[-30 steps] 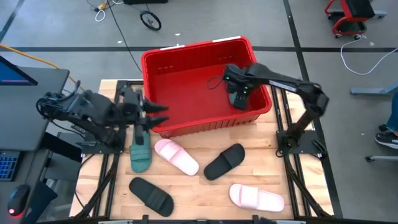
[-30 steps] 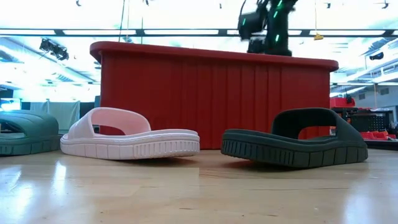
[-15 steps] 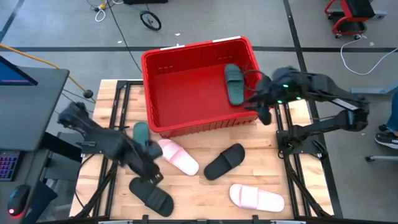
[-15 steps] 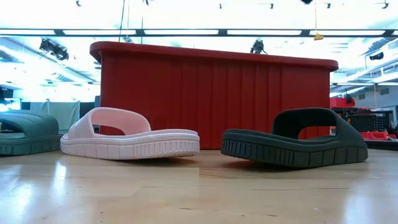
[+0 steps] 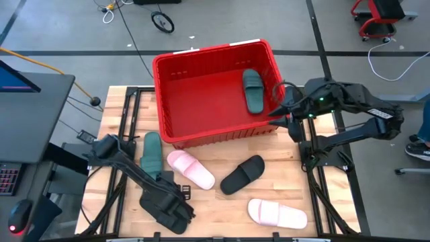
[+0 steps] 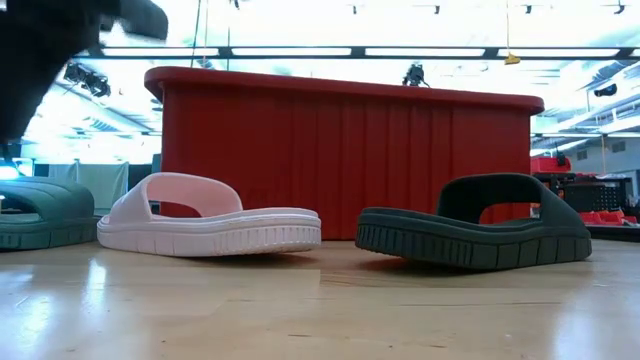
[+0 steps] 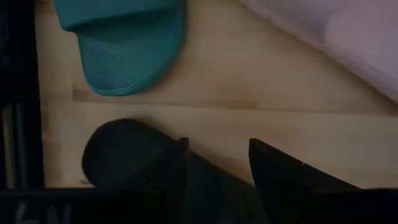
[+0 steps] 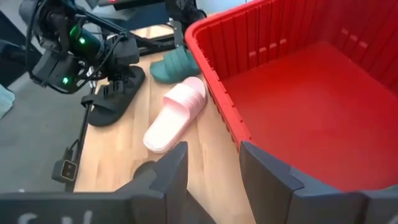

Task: Pick and place slides into bin
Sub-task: Put the green slide into the red bin

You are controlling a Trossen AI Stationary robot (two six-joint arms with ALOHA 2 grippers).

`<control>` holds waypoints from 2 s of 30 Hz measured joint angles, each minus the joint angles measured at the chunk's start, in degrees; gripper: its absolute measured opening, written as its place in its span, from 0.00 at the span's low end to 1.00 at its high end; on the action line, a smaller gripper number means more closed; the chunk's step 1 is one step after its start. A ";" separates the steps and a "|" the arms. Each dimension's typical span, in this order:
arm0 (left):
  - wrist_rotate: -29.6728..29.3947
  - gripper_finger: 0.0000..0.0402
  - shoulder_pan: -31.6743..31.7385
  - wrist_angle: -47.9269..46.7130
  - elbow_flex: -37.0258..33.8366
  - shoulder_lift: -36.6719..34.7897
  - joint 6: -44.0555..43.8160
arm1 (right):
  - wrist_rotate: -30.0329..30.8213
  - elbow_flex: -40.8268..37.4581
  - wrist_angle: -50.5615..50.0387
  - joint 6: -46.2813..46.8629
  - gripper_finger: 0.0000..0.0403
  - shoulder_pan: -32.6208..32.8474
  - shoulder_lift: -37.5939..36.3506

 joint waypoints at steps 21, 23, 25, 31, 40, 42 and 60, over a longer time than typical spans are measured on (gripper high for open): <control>3.82 0.43 0.56 4.48 -16.92 0.18 19.24 | 0.00 0.00 -2.59 -2.08 0.37 -0.02 5.15; 3.85 0.43 0.75 5.49 -18.71 0.18 19.40 | 0.03 0.00 -2.57 -2.08 0.37 -0.02 5.21; 4.02 0.43 0.84 5.68 -20.27 0.17 19.52 | 0.03 0.00 -2.57 -2.06 0.37 -0.02 5.21; 4.43 0.39 0.89 8.03 -24.11 0.15 22.95 | 0.01 0.00 -2.57 -1.11 0.37 -0.02 5.30; 7.15 0.05 1.07 8.19 -22.61 -0.04 34.41 | 0.02 0.00 -2.55 0.32 0.37 -0.03 5.30; 9.98 0.04 1.24 7.17 -19.79 -0.04 37.65 | 0.02 0.00 -2.55 0.33 0.37 -0.02 5.30; 10.37 0.03 -2.02 -9.05 33.34 -2.16 46.40 | -6.75 0.00 0.08 -1.47 0.37 0.50 5.47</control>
